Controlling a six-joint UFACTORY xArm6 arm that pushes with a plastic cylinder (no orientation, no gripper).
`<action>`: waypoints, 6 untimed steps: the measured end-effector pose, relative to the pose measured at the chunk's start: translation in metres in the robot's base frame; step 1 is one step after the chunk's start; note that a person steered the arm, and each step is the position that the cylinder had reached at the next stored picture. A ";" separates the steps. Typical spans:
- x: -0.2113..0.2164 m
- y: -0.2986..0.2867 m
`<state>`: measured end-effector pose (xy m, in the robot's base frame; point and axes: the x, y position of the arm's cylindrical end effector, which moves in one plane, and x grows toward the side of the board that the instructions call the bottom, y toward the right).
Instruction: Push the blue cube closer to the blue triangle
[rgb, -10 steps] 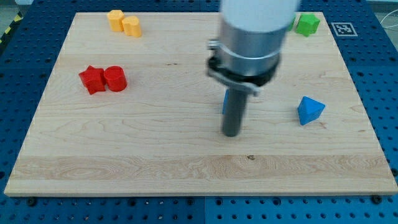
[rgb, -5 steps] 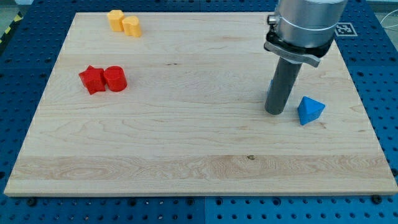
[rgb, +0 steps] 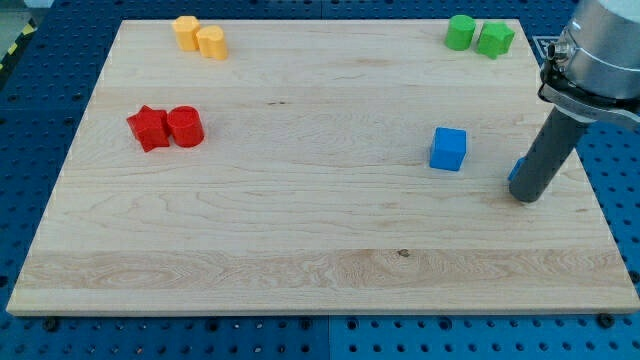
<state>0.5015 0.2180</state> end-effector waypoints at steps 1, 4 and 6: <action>0.005 -0.035; -0.062 -0.165; -0.080 -0.075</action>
<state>0.4210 0.1427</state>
